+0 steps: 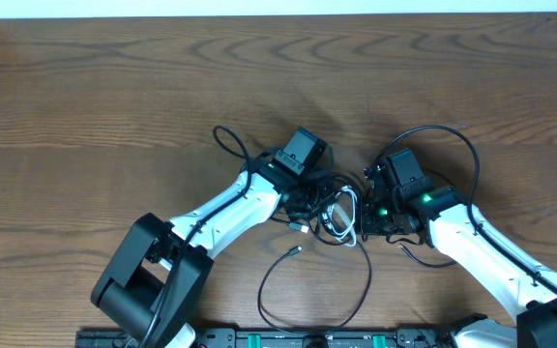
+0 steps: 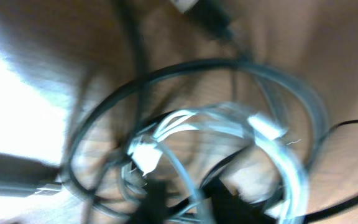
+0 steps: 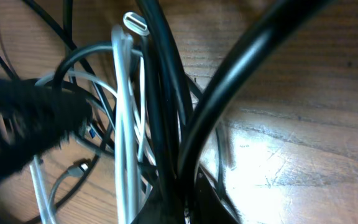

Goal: Untangle cables

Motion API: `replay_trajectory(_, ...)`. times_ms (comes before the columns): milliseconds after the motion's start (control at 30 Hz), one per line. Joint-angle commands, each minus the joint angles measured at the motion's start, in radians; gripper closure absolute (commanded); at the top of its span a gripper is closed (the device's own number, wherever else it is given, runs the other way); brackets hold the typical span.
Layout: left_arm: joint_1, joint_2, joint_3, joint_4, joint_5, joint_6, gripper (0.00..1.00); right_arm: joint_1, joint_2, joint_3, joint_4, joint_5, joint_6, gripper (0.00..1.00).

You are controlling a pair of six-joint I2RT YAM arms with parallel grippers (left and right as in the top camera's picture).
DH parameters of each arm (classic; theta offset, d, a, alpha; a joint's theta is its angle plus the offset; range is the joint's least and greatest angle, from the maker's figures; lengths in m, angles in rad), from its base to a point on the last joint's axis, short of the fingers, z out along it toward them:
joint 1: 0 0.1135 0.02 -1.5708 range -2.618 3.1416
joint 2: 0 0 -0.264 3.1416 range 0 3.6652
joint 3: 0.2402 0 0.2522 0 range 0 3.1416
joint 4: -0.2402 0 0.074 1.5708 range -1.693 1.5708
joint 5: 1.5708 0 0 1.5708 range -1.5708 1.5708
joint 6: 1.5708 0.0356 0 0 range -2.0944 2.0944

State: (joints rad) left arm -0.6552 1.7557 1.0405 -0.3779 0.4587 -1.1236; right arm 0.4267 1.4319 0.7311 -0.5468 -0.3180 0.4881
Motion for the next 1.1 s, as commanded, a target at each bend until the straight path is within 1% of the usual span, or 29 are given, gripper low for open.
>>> replay_trajectory(0,0.017,0.017,-0.003,-0.075,0.001,0.137,0.92,0.0,-0.001,0.007,0.004,-0.006,-0.018,0.99)
replay_trajectory(100,0.061,0.0,-0.002,-0.151,0.012,0.233,0.92,0.0,-0.001,0.007,0.003,-0.002,-0.018,0.99)
replay_trajectory(167,0.107,-0.029,-0.002,-0.201,0.032,0.309,0.93,-0.001,-0.001,0.007,-0.008,0.034,-0.007,0.99)
replay_trajectory(267,0.192,-0.102,-0.002,-0.27,0.058,0.416,0.93,-0.003,-0.001,0.007,-0.052,0.155,0.046,0.99)
replay_trajectory(333,0.249,-0.165,-0.002,-0.301,0.057,0.47,0.93,-0.008,-0.001,0.007,-0.099,0.267,0.113,0.99)
replay_trajectory(467,0.346,-0.299,-0.002,-0.323,0.057,0.524,0.92,-0.032,-0.001,0.007,-0.17,0.436,0.211,0.99)
replay_trajectory(533,0.384,-0.363,-0.002,-0.321,0.052,0.548,0.93,-0.06,-0.001,0.007,-0.197,0.479,0.243,0.99)
replay_trajectory(700,0.442,-0.462,-0.002,-0.321,-0.029,0.547,0.92,-0.164,-0.001,0.007,-0.223,0.465,0.259,0.99)
replay_trajectory(833,0.446,-0.469,-0.002,-0.321,-0.068,0.543,0.92,-0.236,-0.001,0.007,-0.223,0.405,0.255,0.99)
replay_trajectory(900,0.446,-0.462,-0.002,-0.321,-0.068,0.543,0.92,-0.254,-0.001,0.007,-0.209,0.332,0.225,0.99)
replay_trajectory(1000,0.446,-0.45,-0.002,-0.321,-0.068,0.539,0.92,-0.261,-0.002,0.008,-0.16,0.225,0.134,0.99)
replay_trajectory(1067,0.446,-0.447,-0.002,-0.321,-0.09,0.539,0.92,-0.261,-0.002,0.008,-0.143,0.209,0.113,0.98)
